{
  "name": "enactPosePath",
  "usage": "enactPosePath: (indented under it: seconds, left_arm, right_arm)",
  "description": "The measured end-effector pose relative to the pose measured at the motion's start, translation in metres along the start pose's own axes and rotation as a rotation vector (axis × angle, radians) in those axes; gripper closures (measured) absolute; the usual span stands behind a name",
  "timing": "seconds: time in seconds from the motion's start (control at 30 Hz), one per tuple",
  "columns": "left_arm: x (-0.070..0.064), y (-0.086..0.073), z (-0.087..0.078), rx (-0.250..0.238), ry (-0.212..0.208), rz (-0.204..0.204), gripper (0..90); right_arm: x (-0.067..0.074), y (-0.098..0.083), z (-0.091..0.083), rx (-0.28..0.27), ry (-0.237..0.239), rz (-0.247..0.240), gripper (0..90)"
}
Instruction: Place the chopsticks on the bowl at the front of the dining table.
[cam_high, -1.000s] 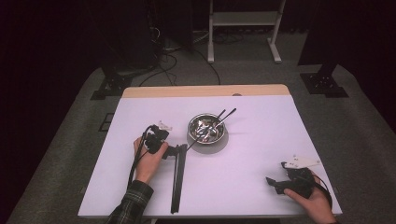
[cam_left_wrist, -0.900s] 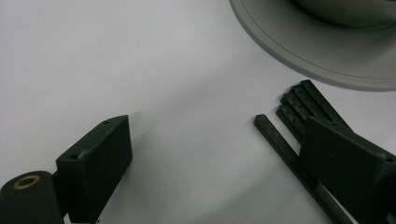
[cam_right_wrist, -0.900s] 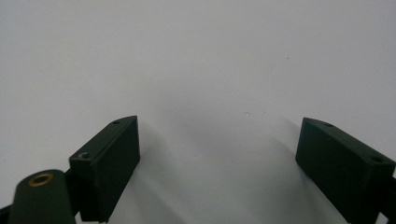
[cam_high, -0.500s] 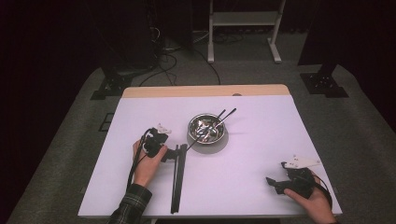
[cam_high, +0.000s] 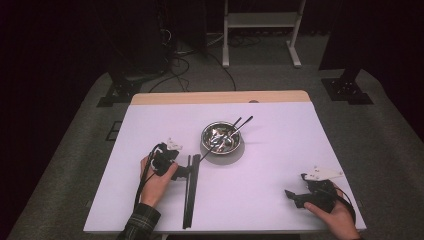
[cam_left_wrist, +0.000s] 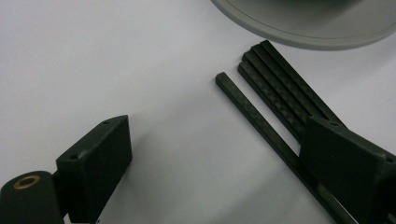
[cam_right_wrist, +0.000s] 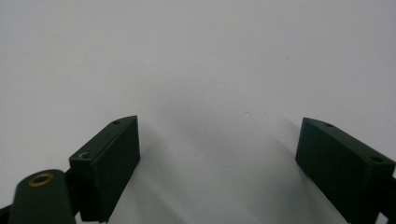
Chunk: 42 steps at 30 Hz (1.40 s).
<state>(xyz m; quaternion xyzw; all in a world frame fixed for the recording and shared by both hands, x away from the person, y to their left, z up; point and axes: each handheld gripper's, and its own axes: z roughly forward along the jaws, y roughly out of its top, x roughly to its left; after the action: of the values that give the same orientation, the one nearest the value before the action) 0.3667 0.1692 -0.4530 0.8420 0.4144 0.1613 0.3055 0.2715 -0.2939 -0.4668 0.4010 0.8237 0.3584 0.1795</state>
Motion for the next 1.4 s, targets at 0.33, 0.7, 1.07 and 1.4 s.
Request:
enactPosePath:
  seconds: [0.33,0.7,1.07,1.4]
  left_arm:
    - [-0.008,-0.009,-0.007,-0.007,-0.007,0.004,8.5]
    - [-0.019,-0.023,-0.018,-0.017,-0.013,0.01,8.5]
    - [-0.029,-0.037,-0.03,-0.021,-0.021,0.018,8.5]
    - [-0.039,-0.05,-0.041,-0.019,-0.023,0.024,8.5]
  right_arm:
    - [0.0,0.0,0.0,0.0,0.0,0.0,12.0]
    - [0.0,0.0,0.0,0.0,0.0,0.0,12.0]
    - [0.0,0.0,0.0,0.0,0.0,0.001,12.0]
    - [0.0,0.0,0.0,0.0,0.0,0.001,12.0]
